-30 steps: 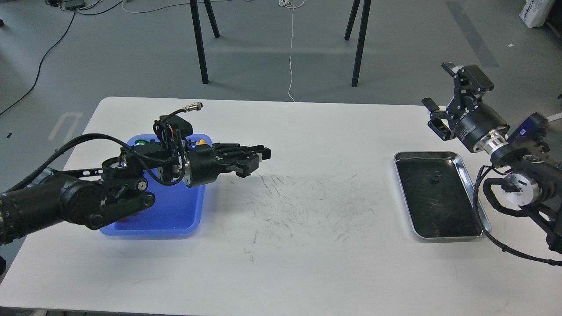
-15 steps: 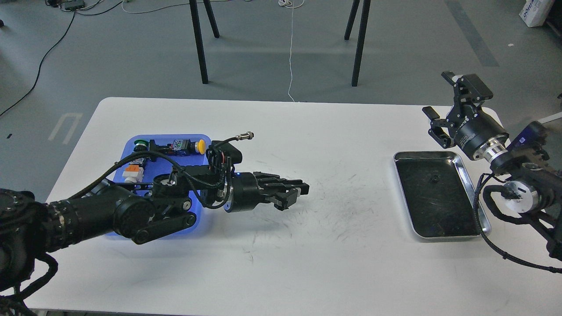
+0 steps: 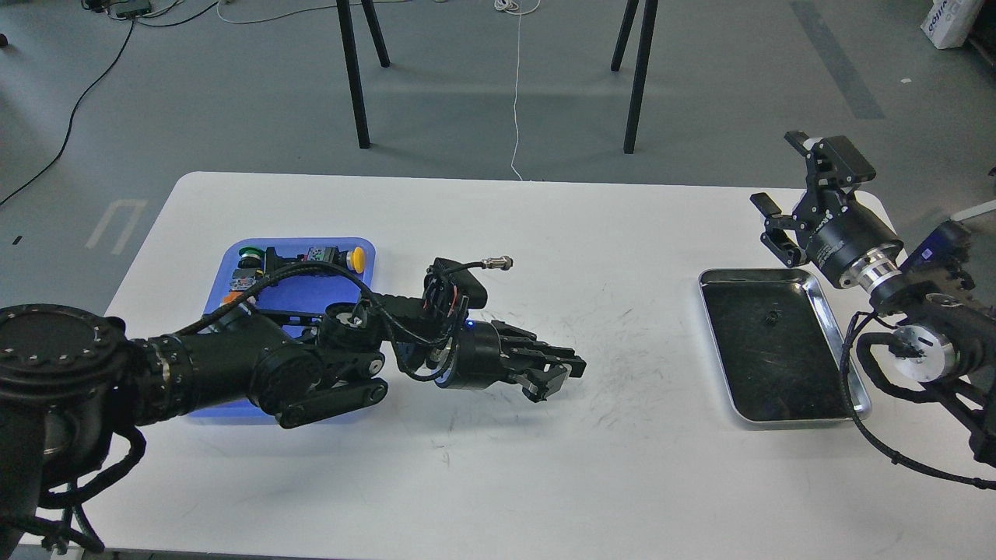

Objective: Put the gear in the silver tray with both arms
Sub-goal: 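Lift the small black part with the left gripper toward table center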

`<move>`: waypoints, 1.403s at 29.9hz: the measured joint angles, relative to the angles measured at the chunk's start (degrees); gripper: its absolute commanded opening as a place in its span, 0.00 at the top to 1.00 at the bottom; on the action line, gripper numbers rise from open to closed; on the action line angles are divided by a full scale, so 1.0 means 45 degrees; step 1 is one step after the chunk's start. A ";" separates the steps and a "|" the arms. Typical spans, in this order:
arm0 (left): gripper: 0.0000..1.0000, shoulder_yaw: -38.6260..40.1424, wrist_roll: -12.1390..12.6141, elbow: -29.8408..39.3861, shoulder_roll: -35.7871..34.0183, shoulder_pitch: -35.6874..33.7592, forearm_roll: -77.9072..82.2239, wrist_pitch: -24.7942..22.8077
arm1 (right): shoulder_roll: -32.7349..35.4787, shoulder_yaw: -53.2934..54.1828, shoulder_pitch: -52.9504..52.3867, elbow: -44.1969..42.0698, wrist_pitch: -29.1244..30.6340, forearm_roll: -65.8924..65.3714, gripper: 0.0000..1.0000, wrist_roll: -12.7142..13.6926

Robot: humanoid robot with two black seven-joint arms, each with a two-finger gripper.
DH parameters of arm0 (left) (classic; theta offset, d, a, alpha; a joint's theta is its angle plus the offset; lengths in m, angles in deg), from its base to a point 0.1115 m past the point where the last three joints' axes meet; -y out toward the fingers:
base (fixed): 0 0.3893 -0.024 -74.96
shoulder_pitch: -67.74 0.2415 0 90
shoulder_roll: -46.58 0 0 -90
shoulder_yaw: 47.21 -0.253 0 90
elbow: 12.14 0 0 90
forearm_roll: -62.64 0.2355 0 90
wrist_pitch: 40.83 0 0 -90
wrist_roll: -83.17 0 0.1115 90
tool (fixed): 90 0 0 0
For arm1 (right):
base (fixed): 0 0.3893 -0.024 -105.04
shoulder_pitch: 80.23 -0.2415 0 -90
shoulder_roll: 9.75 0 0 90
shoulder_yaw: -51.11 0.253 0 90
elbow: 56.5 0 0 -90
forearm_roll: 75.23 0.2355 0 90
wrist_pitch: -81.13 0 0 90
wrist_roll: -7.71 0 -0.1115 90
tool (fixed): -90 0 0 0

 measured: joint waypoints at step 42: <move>0.66 -0.0419 0.0002 -0.2388 0.1546 -0.0083 -0.0211 -0.0799 | -0.0041 0.0175 0.0056 0.0034 -0.0118 0.0004 0.02 0.0000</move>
